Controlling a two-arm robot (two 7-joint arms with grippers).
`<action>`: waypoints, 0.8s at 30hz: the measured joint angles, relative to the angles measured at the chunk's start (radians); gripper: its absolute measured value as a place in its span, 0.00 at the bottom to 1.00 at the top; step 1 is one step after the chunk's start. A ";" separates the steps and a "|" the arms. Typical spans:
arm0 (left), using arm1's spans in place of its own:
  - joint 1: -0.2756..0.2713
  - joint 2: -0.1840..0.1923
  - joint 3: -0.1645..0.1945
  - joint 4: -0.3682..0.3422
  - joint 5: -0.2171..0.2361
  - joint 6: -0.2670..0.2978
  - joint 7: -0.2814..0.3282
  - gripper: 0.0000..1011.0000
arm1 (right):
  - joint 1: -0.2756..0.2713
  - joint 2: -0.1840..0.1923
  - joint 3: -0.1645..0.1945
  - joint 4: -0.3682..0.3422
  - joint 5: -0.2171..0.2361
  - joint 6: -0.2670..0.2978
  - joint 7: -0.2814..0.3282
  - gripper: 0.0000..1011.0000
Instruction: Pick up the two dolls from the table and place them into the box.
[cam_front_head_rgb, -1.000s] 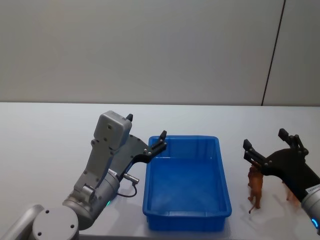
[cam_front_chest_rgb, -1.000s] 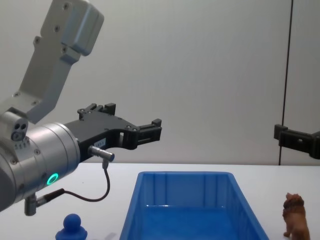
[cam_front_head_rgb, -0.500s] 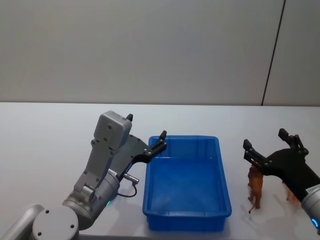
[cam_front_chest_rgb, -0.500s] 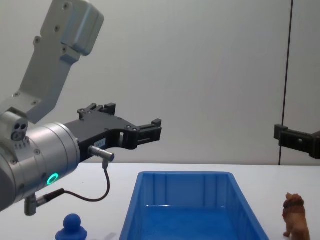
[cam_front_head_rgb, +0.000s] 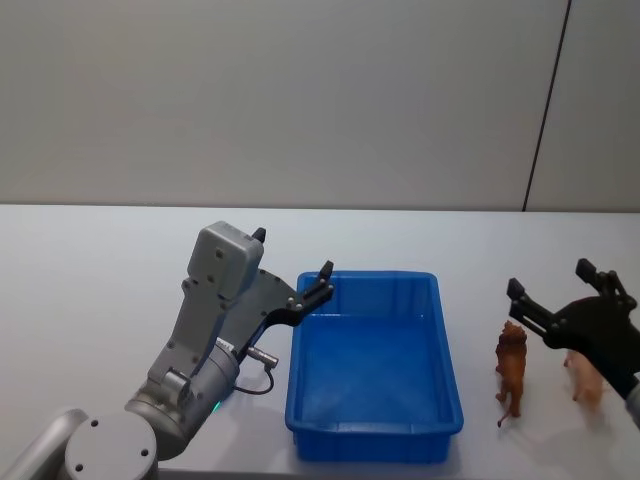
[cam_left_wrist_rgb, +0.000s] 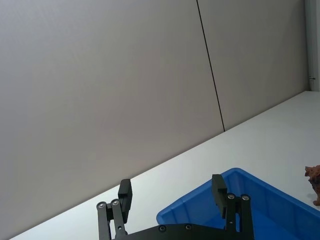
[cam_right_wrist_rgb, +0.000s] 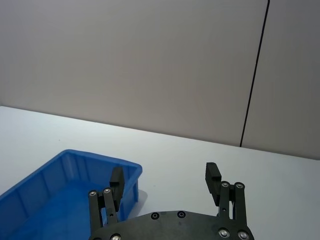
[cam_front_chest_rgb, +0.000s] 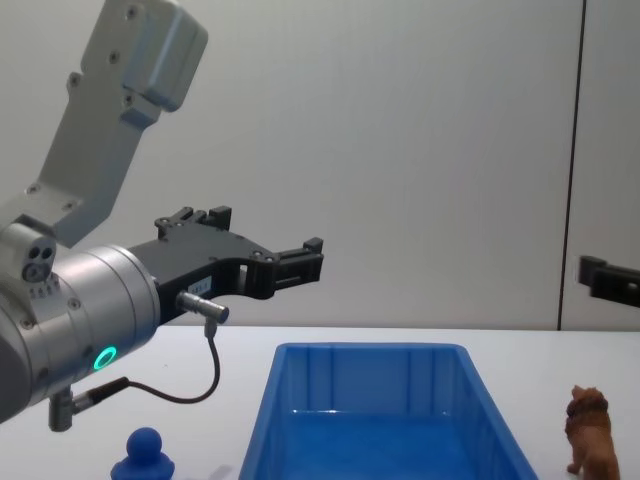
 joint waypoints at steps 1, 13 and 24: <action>0.000 0.000 0.000 0.000 0.000 0.000 0.000 0.99 | 0.000 0.003 0.002 0.001 0.002 0.002 0.001 0.99; 0.000 0.000 0.000 0.000 0.000 0.000 0.000 0.99 | -0.014 0.042 0.035 0.018 0.031 0.053 0.013 0.99; 0.000 0.000 0.000 0.000 0.000 0.000 0.000 0.99 | -0.038 0.067 0.045 0.038 -0.002 0.099 0.013 0.99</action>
